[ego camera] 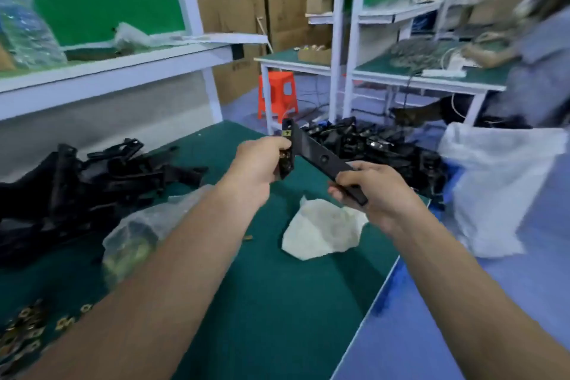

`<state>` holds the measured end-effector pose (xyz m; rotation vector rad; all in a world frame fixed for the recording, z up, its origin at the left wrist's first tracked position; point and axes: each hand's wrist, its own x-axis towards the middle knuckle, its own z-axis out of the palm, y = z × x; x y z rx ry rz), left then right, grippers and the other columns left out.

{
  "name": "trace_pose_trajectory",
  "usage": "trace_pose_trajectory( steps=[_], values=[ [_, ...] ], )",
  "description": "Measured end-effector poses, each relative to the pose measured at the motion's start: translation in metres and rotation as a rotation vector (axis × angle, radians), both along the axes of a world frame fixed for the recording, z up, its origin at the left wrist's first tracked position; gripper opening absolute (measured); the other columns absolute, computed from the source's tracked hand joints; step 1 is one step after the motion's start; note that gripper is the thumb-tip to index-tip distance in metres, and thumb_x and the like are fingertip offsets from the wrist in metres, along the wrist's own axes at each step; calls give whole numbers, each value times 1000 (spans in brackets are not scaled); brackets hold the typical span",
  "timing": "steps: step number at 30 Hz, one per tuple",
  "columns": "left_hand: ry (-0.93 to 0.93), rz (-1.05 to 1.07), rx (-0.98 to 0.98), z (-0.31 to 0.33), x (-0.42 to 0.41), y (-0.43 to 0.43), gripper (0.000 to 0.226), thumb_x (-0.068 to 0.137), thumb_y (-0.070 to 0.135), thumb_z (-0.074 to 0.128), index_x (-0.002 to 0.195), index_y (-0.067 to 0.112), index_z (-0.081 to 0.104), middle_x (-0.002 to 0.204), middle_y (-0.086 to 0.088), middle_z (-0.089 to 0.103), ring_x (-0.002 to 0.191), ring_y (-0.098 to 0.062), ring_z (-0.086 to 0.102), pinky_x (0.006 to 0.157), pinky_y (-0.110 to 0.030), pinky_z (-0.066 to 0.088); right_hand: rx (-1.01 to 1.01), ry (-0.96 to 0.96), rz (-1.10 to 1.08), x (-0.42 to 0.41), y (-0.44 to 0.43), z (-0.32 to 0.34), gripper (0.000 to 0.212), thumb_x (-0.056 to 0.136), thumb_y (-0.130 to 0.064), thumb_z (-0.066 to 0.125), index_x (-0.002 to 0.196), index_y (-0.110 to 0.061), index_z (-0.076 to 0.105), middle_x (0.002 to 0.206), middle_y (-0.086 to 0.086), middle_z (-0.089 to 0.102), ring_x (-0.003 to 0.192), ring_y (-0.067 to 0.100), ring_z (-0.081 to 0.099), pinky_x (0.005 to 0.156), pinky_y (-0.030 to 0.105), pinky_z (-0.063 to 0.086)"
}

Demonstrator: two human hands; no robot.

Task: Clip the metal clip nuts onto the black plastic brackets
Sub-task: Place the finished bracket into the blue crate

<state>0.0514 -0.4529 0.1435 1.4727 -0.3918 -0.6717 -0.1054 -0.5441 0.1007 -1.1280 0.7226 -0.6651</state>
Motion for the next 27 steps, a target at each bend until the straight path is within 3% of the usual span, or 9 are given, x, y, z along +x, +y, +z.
trace_pose_trajectory(
  steps=[5,9,12,14,18,21,23,25,27],
  values=[
    [134,-194,139,-27,-11,-109,12,101,9,53,103,10,64,79,-9,65,61,-19,61,53,-30,56,210,-52,-156,-23,-64,-27,16,97,7,46,100,10,62,76,25,70,63,29,70,51,30,59],
    [114,-228,228,-45,-9,-177,14,99,12,53,104,14,66,80,-6,72,53,-15,65,44,-22,53,278,-66,-210,-29,-115,-33,14,94,10,43,102,15,53,85,32,65,74,40,63,53,36,57],
    [121,-241,272,-57,-3,-227,22,101,14,53,119,13,66,107,-10,74,51,-13,66,43,-21,53,334,-24,-278,-17,-162,-37,12,96,12,44,104,4,49,107,30,58,84,45,66,51,40,61],
    [117,-254,300,-67,2,-257,30,102,14,52,131,11,61,127,-14,68,57,-15,65,47,-26,52,371,34,-301,-8,-194,-43,14,97,11,46,105,0,49,113,24,53,90,44,66,56,44,64],
    [201,-267,287,-80,15,-293,32,104,22,53,132,7,58,132,-15,66,74,-19,65,64,-30,53,478,40,-341,15,-253,-60,6,99,3,57,104,2,58,112,22,53,97,46,62,60,49,64],
    [212,-307,265,-87,26,-302,45,106,30,51,145,7,48,121,-10,62,99,-27,60,80,-29,56,570,-49,-401,31,-285,-77,53,102,-33,61,148,-10,46,152,18,42,135,50,45,99,70,47],
    [126,-291,301,-93,31,-301,45,107,24,51,148,7,45,105,-4,54,95,-25,53,85,-31,45,534,146,-410,41,-287,-88,71,102,-48,56,159,-16,30,165,13,28,148,43,32,113,64,31],
    [55,-272,338,-100,34,-295,39,106,18,50,142,4,51,93,-1,49,87,-22,48,82,-31,40,362,401,-353,52,-273,-95,63,102,-46,56,153,-13,40,153,17,45,136,40,46,107,56,40],
    [43,-253,292,-107,37,-291,30,104,11,51,131,5,64,97,-5,62,88,-24,56,78,-32,50,177,471,-313,63,-256,-93,20,99,-32,60,108,-14,61,94,14,59,76,31,56,65,39,47]
  ],
)
